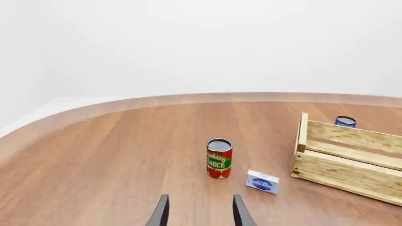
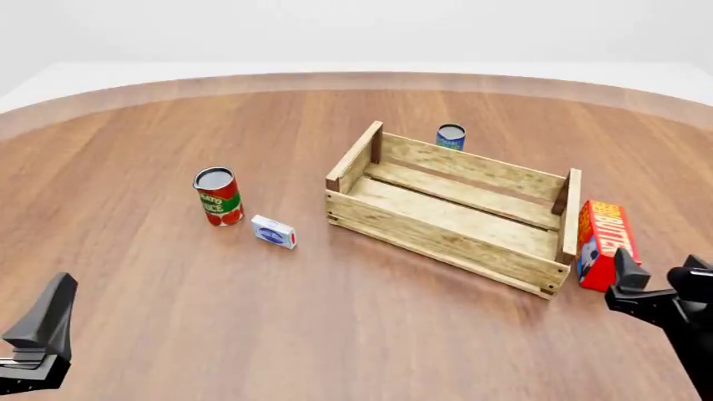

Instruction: Pick up the butter and put it in the tray.

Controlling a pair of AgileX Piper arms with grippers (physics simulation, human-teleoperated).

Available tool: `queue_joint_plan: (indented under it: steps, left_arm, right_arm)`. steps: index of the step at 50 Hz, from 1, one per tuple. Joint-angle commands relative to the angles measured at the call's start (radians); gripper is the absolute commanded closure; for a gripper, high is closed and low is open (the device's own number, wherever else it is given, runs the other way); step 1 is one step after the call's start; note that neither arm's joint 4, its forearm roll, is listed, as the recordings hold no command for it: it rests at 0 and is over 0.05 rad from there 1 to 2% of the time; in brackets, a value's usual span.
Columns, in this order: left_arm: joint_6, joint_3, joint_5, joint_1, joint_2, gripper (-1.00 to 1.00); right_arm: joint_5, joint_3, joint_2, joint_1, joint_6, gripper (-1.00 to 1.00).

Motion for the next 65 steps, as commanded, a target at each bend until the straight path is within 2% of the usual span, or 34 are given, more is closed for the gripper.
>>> queue_joint_plan:
  steps: [1,25,65]
  left_arm:
    - [0.000,0.000,0.000,0.000,0.000,-1.00]
    - [0.000,0.000,0.000,0.000,0.000,-1.00]
    - [0.000,0.000,0.000,0.000,0.000,-1.00]
  right_arm:
    - [-0.051,0.000,0.060,-0.006,-0.002,-1.00]
    - [-0.157,-0.005,0.176,-0.010,0.007,-1.00]
    - [-0.204,-0.061,0.296,-0.006,0.002,-1.00]
